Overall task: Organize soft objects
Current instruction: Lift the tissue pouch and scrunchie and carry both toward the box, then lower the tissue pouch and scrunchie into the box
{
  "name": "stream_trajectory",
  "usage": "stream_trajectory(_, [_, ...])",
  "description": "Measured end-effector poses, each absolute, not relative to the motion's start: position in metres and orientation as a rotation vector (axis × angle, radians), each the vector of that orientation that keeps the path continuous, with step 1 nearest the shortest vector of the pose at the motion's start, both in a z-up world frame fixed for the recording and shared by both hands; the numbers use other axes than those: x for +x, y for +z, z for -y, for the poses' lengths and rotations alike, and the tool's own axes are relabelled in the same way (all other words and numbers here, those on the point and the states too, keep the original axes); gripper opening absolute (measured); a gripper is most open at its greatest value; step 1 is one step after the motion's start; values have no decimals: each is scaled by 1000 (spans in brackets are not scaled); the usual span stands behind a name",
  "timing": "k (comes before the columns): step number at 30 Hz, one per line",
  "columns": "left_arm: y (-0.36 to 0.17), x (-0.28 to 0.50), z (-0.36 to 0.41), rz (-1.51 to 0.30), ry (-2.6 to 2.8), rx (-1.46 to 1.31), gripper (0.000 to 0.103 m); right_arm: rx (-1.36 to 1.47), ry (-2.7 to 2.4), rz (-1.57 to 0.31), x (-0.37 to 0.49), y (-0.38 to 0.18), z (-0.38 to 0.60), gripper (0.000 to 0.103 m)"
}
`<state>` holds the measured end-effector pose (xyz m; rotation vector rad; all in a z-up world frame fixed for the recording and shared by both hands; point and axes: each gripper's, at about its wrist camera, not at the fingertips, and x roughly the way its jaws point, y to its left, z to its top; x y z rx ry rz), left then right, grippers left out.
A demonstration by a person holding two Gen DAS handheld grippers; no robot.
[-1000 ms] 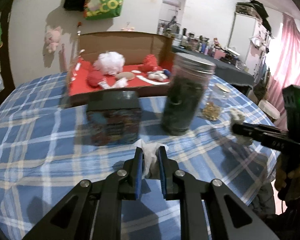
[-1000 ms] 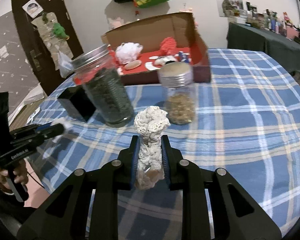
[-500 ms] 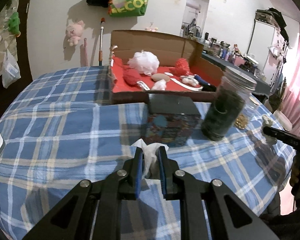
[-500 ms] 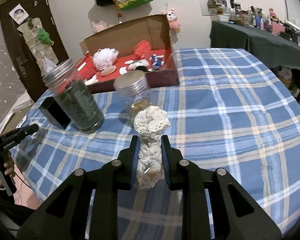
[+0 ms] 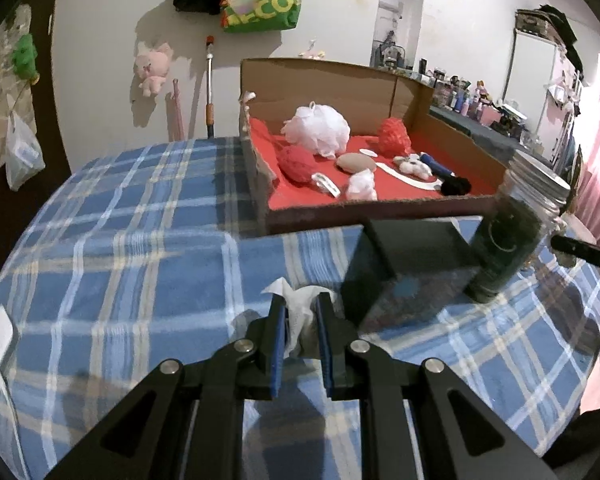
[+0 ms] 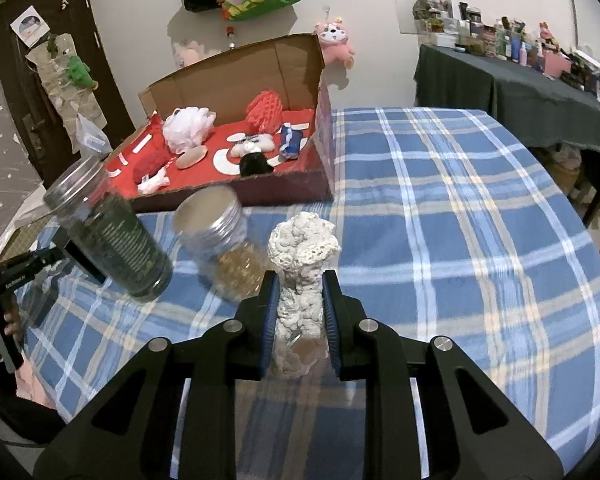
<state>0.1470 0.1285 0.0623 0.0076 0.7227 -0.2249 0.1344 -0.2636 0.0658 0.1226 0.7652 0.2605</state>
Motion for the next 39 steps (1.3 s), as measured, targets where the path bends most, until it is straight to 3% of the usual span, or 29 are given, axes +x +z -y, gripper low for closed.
stream_trajectory(39, [117, 234, -82, -685, -538, 182, 16, -146, 575, -727, 239, 108, 231, 21])
